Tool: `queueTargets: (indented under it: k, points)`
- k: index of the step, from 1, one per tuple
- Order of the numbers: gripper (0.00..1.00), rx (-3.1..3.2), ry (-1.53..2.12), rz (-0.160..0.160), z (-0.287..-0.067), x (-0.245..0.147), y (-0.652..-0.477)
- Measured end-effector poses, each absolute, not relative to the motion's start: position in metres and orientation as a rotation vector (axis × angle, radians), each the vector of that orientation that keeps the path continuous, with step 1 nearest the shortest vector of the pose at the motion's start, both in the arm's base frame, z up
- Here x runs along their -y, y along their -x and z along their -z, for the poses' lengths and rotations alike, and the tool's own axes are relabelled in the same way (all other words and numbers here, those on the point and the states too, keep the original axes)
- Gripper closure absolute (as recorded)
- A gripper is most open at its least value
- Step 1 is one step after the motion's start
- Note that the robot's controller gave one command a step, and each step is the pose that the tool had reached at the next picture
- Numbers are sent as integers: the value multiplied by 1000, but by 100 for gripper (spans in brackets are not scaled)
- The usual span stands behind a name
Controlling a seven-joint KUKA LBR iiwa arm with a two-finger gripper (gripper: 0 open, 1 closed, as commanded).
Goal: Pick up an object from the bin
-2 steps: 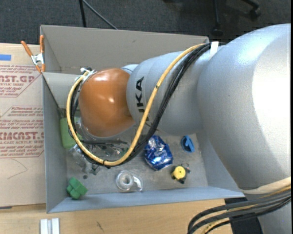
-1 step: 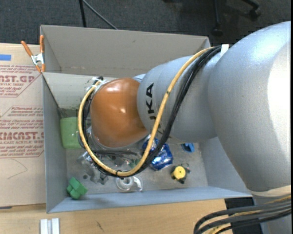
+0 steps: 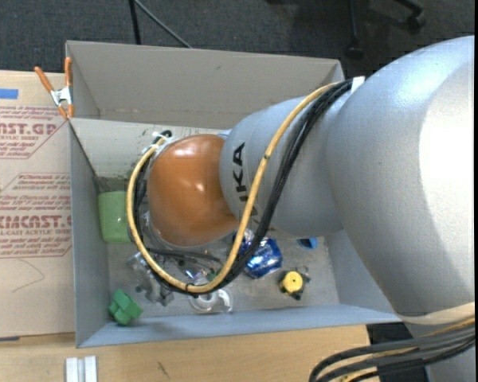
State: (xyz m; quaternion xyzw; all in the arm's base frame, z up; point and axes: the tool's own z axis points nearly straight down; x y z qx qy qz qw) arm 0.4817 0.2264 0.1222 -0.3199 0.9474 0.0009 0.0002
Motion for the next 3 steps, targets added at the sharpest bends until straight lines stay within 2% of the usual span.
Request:
queueTargets:
  k: [1, 2, 3]
  points:
    - [0, -2976, 1005, -3, -122, -226, -482]
    - [100, -2976, 1005, -3, -122, -226, -482]
    - [100, -3114, 396, -3, -125, -237, -497]
